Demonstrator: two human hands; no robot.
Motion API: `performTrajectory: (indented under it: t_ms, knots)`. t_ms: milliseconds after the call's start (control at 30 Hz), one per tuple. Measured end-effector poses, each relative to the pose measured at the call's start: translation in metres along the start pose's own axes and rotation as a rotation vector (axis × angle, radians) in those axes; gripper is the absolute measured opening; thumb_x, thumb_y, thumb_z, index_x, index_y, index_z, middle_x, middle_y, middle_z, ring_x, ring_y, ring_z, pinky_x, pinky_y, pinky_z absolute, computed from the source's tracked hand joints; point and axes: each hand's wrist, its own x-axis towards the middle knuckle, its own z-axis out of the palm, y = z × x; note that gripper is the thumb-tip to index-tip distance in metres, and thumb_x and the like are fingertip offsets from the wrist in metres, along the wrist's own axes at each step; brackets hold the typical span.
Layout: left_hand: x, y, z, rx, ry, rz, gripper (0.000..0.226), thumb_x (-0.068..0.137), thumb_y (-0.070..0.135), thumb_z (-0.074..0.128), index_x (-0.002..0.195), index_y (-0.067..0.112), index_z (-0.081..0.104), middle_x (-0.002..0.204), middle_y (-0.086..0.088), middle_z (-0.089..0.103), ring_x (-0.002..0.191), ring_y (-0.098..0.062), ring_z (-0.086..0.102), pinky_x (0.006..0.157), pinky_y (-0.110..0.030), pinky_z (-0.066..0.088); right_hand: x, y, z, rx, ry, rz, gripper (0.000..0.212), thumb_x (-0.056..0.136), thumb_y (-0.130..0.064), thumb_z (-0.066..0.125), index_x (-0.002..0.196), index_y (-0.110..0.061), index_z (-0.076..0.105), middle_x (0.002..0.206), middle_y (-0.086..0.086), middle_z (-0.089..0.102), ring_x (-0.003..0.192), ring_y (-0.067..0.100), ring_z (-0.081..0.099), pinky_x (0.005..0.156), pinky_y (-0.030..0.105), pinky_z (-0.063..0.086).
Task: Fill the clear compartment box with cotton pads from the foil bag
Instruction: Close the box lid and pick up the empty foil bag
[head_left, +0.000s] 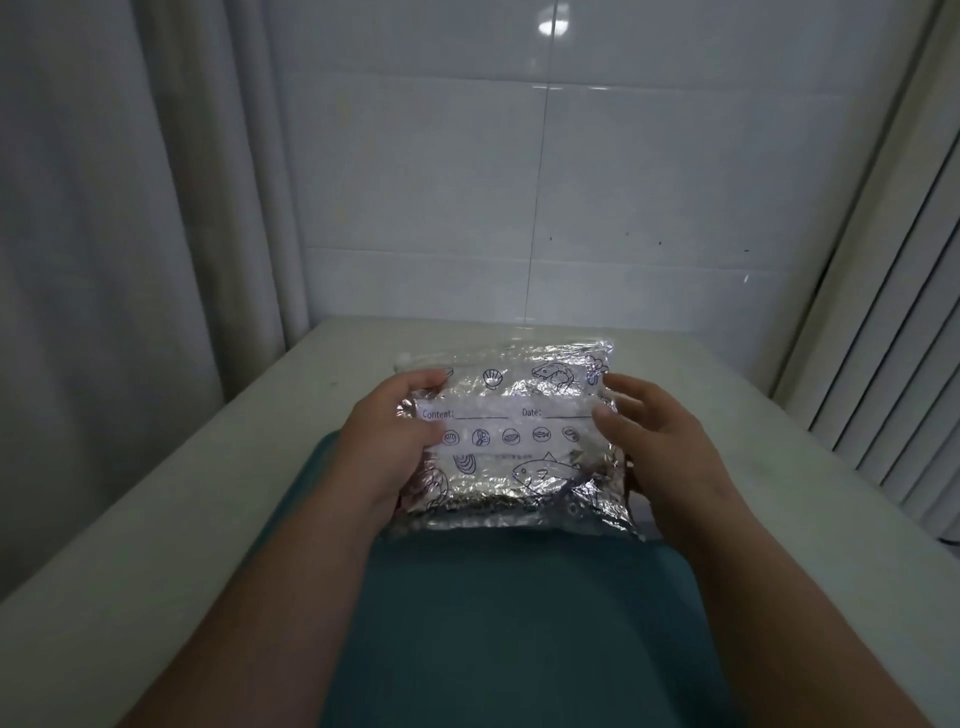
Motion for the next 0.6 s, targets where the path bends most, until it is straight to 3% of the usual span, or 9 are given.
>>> performTrajectory:
  t_ms: [133,233,367,500,600]
  knots:
    - [0.004,-0.003,-0.002,0.047,0.052,0.025,0.061,0.081,-0.011,0.063,0.12,0.036,0.067,0.113,0.001,0.068,0.079,-0.019,0.073,0.075,-0.039,0.061,0.002,0.004,0.0,0.0,0.06,0.064,0.032,0.087,0.005,0.064,0.113,-0.012,0.07,0.094,0.007,0.07,0.054,0.013,0.062,0.05,0.022,0.048]
    - [0.003,-0.003,-0.002,0.028,-0.006,-0.023,0.063,0.082,-0.006,0.066,0.13,0.035,0.059,0.116,-0.001,0.067,0.072,-0.016,0.071,0.067,-0.033,0.059,0.001,0.003,-0.002,-0.036,0.109,0.063,0.033,0.087,0.007,0.062,0.111,-0.015,0.069,0.092,0.011,0.068,0.036,0.005,0.052,0.035,0.013,0.035]
    - [0.001,0.0,-0.006,0.003,-0.145,-0.101,0.076,0.079,-0.009,0.066,0.134,0.04,0.047,0.112,-0.002,0.058,0.086,-0.028,0.07,0.065,-0.033,0.057,0.001,0.003,-0.004,-0.09,0.142,-0.002,0.031,0.087,-0.002,0.064,0.11,-0.02,0.069,0.09,0.0,0.072,0.05,0.007,0.062,0.048,0.018,0.044]
    - [0.002,-0.003,-0.015,0.086,-0.021,0.016,0.064,0.074,-0.016,0.069,0.118,0.03,0.06,0.118,-0.009,0.062,0.083,-0.027,0.071,0.054,-0.026,0.054,-0.002,0.003,-0.001,0.004,0.124,0.072,0.024,0.082,0.002,0.067,0.098,-0.015,0.063,0.075,0.003,0.07,0.046,0.009,0.051,0.047,0.021,0.041]
    - [0.002,0.0,-0.02,0.118,0.025,0.011,0.058,0.076,-0.013,0.071,0.119,0.025,0.062,0.119,-0.008,0.063,0.072,-0.023,0.071,0.044,-0.019,0.049,0.0,0.003,0.006,-0.043,0.085,0.091,0.022,0.078,0.006,0.069,0.089,-0.013,0.064,0.072,0.005,0.068,0.06,0.018,0.056,0.058,0.028,0.045]
